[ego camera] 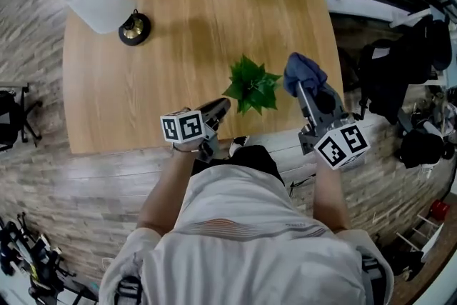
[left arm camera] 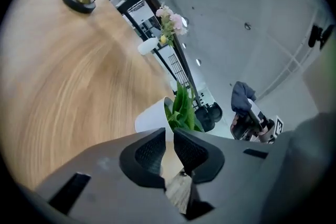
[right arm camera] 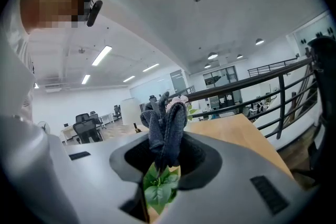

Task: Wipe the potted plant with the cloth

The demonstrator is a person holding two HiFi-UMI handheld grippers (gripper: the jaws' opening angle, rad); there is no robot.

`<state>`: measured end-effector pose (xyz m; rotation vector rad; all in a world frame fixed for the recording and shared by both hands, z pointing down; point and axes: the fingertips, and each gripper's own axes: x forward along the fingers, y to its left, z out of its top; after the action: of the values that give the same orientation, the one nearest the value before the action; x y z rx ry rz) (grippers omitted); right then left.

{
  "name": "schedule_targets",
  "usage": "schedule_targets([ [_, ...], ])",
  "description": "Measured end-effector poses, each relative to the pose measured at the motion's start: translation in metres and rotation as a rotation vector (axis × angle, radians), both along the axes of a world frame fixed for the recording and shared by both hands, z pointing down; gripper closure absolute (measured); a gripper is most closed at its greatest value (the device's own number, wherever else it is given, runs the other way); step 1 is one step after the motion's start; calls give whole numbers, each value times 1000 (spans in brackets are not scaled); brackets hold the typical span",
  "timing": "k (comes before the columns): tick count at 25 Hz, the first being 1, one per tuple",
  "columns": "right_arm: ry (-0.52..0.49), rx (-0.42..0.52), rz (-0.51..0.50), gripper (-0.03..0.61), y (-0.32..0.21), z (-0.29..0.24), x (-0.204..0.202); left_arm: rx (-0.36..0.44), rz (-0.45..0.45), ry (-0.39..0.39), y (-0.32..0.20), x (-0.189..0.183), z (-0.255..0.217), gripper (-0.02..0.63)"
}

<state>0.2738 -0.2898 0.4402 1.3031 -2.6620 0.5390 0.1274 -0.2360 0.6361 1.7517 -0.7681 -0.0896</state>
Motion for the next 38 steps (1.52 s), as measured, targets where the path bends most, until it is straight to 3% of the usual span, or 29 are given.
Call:
schedule_targets([
  [4, -15, -28, -59, 425, -17, 11, 10, -60, -54, 128, -11, 14, 10, 485],
  [15, 28, -128, -239, 425, -35, 37, -28, -109, -121, 171, -28, 20, 26, 481],
  [18, 50, -169, -352, 425, -26, 48, -59, -124, -141, 202, -28, 21, 29, 482],
  [22, 149, -209, -582, 423, -7, 76, -117, -142, -171, 253, -31, 20, 30, 482],
  [25, 299, -267, -656, 423, -9, 116, -136, -152, -178, 251, -30, 23, 31, 483],
  [27, 355, -286, -621, 423, -22, 131, -132, -150, -174, 236, -29, 23, 30, 482],
  [35, 347, -251, -297, 423, -79, 122, -58, -158, -175, 244, -28, 22, 31, 482],
  [38, 262, -208, -193, 423, -79, 93, -36, -167, -168, 240, -28, 23, 31, 482],
])
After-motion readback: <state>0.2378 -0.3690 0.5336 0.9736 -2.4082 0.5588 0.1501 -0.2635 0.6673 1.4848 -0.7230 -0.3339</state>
